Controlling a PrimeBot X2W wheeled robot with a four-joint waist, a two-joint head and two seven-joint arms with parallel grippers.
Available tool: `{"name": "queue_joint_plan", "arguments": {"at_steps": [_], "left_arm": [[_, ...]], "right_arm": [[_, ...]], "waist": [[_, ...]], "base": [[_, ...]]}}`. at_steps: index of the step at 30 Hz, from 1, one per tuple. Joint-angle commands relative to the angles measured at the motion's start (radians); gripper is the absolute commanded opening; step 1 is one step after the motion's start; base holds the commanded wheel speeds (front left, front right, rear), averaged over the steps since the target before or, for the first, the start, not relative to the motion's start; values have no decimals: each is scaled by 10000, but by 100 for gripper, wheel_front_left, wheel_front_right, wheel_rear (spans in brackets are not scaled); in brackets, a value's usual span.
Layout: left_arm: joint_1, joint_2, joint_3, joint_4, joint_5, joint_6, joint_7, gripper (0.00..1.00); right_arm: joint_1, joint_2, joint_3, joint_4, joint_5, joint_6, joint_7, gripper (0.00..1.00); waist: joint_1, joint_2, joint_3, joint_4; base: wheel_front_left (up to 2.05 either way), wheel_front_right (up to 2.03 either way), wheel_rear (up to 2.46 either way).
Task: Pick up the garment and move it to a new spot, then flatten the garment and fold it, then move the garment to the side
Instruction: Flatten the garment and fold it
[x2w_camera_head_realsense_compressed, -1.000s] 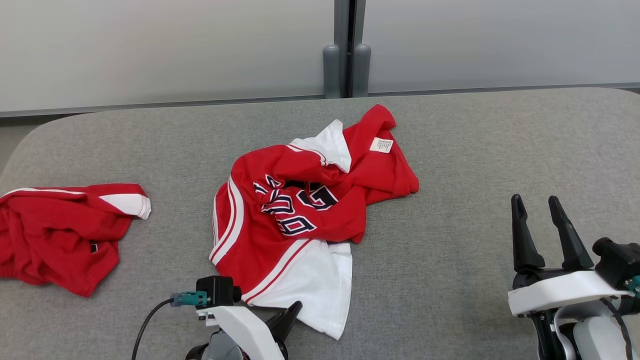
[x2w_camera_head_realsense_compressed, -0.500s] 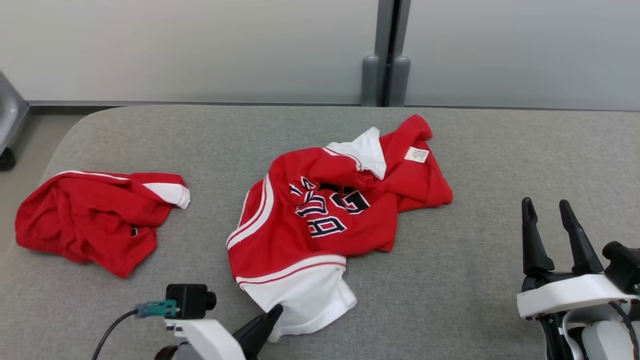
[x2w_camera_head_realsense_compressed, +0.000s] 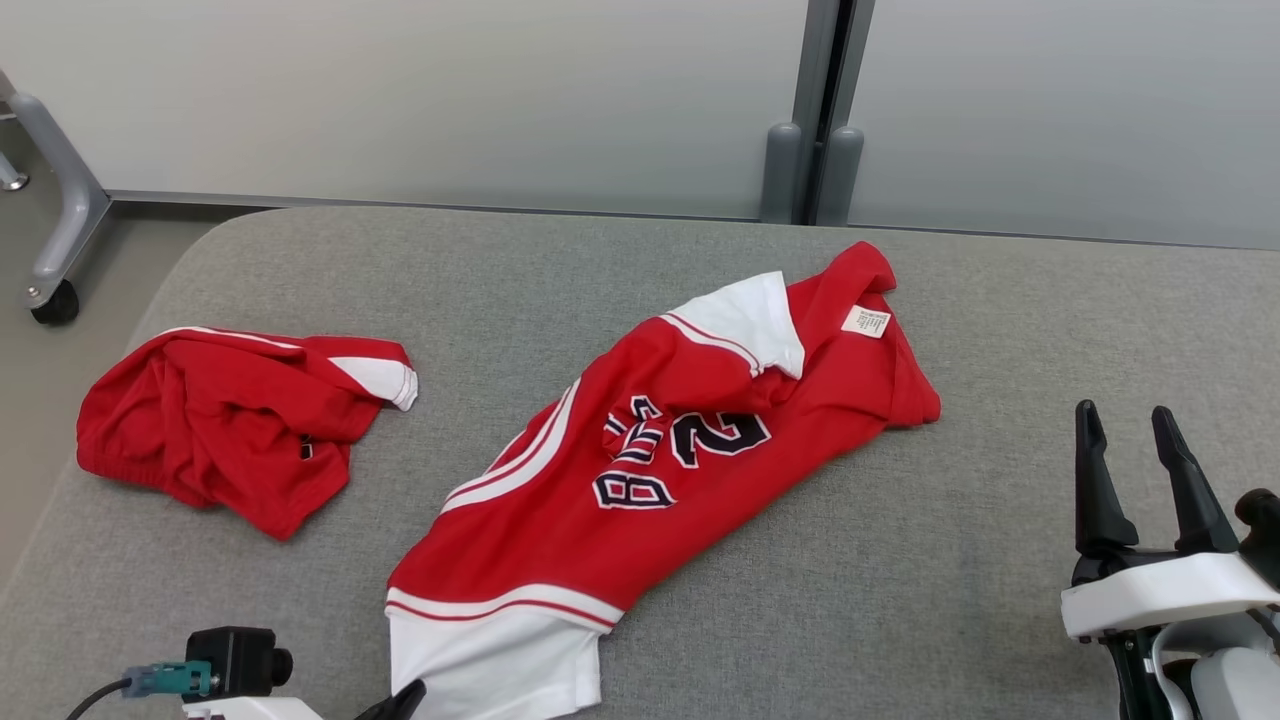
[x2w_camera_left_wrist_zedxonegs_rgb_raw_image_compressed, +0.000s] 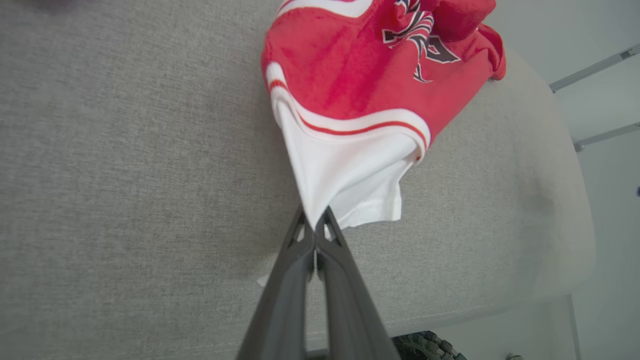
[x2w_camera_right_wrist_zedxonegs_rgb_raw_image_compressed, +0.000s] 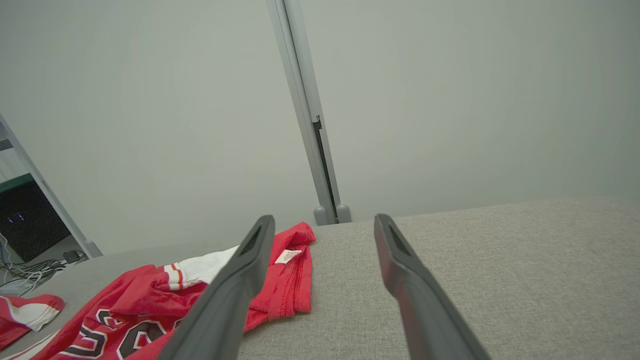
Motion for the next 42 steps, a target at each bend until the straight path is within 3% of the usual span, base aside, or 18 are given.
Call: {"name": "queue_joint_plan", "arguments": {"at_steps": [1, 3, 4, 5, 6, 12, 17, 25, 29, 36, 42], "left_arm": [[56, -5, 82, 101, -14, 48, -69, 0], [-54, -164, 146, 471, -197, 34, -132, 0], [-155, -121, 192, 724, -116, 67, -205, 23], [-250, -133, 193, 975, -37, 79, -300, 68], [-324, -215, 163, 1221, 12, 74, -392, 100], [-737, -390, 388, 1488, 902, -20, -2035, 100], [-836, -377, 505, 919, 1894, 396, -3235, 100], [-1553, -505, -136, 643, 4183, 495, -5733, 100], [-1900, -786, -428, 842, 4792, 505, -6756, 100], [-2420, -1397, -863, 1499, 5046, 342, -7374, 100], [-2840, -1892, -1030, 2261, 4940, 78, -7590, 100]], "right_arm": [[79, -70, -19, 36, -85, 19, -35, 100], [110, -63, 2, 48, -93, 19, 18, 100], [113, -72, 30, 78, -73, 19, 42, 100], [109, -71, 66, 99, -61, 19, 61, 100], [108, -56, 107, 107, -63, 19, 95, 100], [160, -113, 278, 129, -21, 18, 222, 100], [260, -160, 311, 127, -16, 19, 319, 100], [22, -138, 497, 475, -60, 18, 743, 100], [-465, -218, 656, 1091, -271, 18, 1171, 100], [-1813, -235, 865, 2301, -268, 18, 2076, 100], [-3259, -261, 649, 4040, -582, 18, 3311, 100]], "waist": [[0, 0, -5, -17], [0, 0, -14, -45], [0, 0, -18, -63], [0, 0, -21, -83], [0, 0, -34, -106], [0, 0, -102, -193], [0, 0, -139, -164], [0, 0, -110, 42], [0, 0, 98, 286], [0, 0, 652, 809], [0, 0, 1052, 1422]], "base": [[0, 0, 0], [0, 0, 0], [0, 0, 0], [0, 0, 0], [0, 0, 0], [0, 0, 0], [0, 0, 0], [0, 0, 0], [0, 0, 0], [0, 0, 0], [0, 0, 0]]}}
